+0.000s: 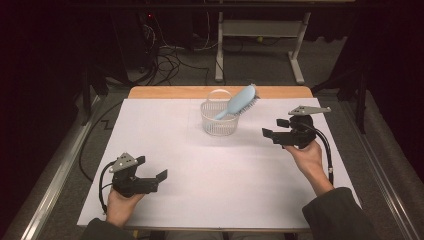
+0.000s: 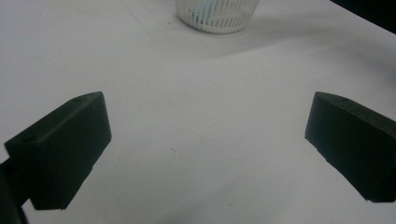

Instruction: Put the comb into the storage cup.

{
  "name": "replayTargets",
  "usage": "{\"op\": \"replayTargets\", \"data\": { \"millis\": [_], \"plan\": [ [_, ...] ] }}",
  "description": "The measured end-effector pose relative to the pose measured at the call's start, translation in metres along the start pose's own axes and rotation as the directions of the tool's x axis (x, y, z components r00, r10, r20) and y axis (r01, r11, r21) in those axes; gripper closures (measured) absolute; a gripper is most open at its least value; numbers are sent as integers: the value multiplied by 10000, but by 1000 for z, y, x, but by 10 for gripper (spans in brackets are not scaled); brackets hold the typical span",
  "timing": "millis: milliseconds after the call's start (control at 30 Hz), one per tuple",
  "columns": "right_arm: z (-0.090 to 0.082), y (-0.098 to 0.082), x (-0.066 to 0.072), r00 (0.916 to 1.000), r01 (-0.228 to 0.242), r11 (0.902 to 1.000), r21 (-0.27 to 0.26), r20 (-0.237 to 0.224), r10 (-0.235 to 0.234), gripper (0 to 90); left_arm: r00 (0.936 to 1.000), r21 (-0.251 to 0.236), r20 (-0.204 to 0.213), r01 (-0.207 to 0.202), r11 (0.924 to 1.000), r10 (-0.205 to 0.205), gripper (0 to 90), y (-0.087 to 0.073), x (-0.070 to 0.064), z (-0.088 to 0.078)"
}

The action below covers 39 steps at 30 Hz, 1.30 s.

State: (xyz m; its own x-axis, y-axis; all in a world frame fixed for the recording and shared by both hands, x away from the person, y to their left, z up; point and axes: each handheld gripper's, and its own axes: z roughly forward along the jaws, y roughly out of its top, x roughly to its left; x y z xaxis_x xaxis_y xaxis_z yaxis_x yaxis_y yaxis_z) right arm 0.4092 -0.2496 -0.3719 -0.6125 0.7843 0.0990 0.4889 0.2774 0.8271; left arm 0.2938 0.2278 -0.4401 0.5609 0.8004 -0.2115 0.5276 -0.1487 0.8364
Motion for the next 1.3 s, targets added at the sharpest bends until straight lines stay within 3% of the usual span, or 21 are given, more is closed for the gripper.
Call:
{"op": "replayTargets", "data": {
  "millis": [1300],
  "plan": [
    [-36, -26, 1, 10000, -89, 9980, -620, -24, 88, 218, 10000, 15, -19, 18, 10000, -18, 0, 0, -1, 1]
  ]
}}
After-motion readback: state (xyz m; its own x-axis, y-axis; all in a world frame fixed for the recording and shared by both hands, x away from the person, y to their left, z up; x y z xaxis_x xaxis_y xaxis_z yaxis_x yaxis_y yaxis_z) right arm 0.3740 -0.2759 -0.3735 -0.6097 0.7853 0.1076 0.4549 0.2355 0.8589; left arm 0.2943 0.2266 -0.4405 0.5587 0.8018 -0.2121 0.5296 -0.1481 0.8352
